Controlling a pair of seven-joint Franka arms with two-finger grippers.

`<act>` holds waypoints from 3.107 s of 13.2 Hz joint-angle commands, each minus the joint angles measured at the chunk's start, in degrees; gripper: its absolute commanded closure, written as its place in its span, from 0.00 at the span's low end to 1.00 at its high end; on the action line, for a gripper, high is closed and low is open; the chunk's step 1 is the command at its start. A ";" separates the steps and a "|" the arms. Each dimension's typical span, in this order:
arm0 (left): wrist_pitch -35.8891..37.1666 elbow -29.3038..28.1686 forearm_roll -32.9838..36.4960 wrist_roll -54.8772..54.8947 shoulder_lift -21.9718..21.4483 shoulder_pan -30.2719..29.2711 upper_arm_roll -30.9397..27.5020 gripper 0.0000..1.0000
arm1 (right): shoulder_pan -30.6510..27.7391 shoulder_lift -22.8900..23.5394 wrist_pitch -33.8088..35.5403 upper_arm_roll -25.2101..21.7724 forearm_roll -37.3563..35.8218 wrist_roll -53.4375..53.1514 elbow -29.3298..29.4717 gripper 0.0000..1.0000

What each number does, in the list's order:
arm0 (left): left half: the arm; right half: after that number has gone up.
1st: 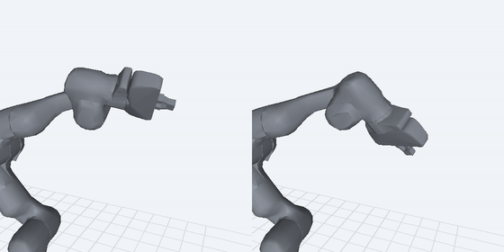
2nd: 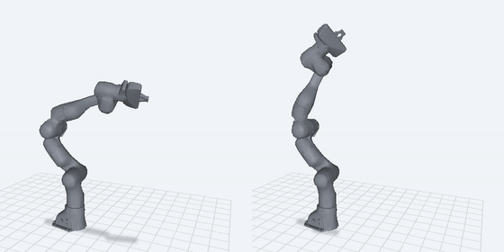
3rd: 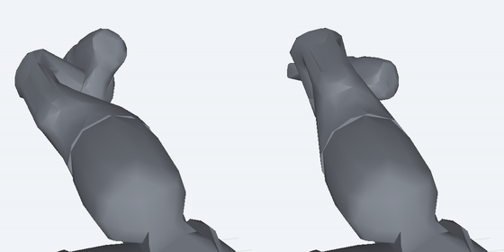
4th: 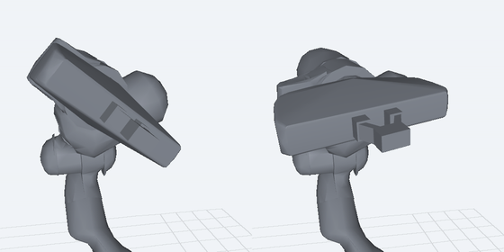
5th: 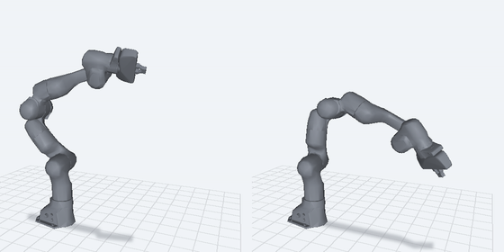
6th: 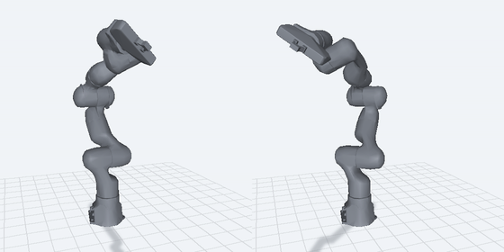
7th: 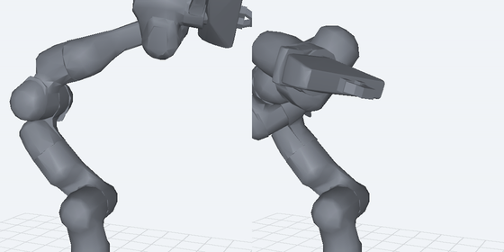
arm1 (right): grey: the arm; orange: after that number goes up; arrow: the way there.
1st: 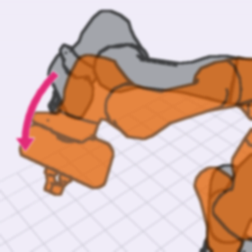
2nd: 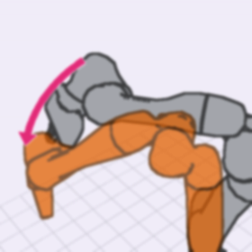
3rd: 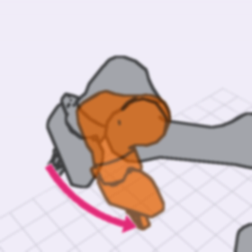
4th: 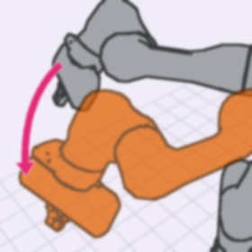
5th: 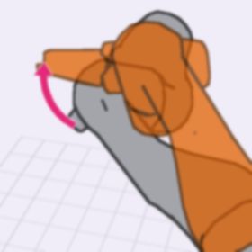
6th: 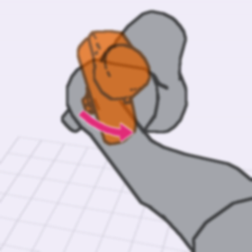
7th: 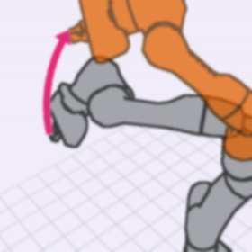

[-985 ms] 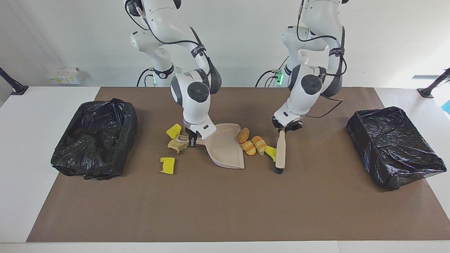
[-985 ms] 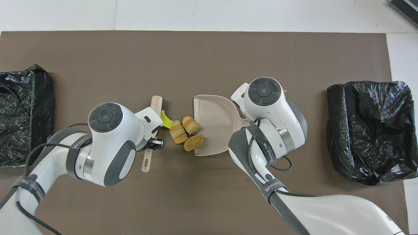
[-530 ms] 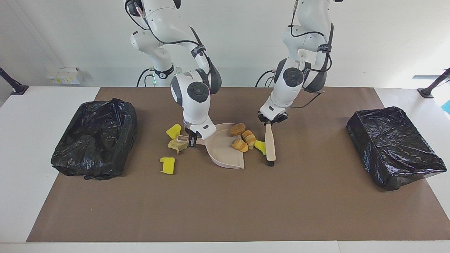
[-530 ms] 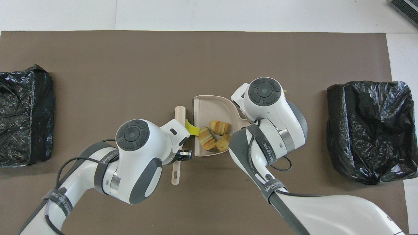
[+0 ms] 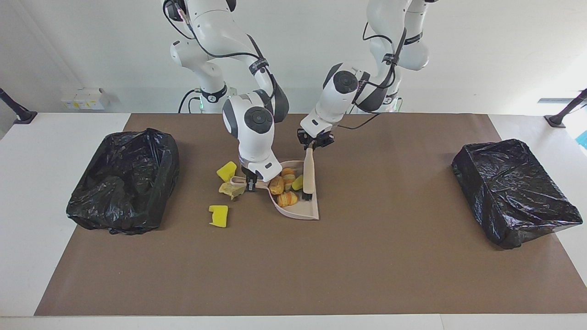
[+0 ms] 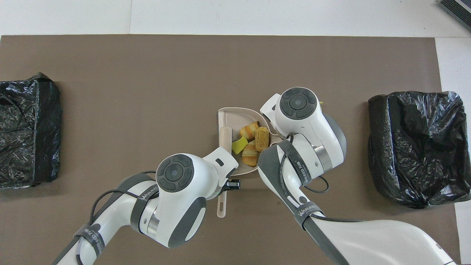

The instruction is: Sweep and dump trash in bin

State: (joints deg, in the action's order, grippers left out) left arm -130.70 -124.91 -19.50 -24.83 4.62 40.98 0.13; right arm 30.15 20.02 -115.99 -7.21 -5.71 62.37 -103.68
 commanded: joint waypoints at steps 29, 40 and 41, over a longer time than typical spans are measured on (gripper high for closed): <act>-8.69 -15.54 8.96 -29.58 -10.69 16.68 -0.21 0.19 | -49.49 -9.38 10.26 -0.27 -15.77 43.27 9.64 1.00; 3.69 0.01 9.22 -8.18 -7.79 -6.24 -0.48 0.00 | -47.64 -10.61 1.82 -0.17 -32.78 39.94 5.16 1.00; 3.79 0.97 9.66 -3.35 -7.09 -8.44 -0.74 0.00 | -47.46 -11.14 1.21 -0.17 -33.57 39.76 4.11 1.00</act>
State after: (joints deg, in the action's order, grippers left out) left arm -128.91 -126.75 -11.03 -34.45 -4.28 35.85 -1.05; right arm -17.81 10.63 -113.07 -7.36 -36.47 103.72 -96.80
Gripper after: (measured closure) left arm 0.000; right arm 0.683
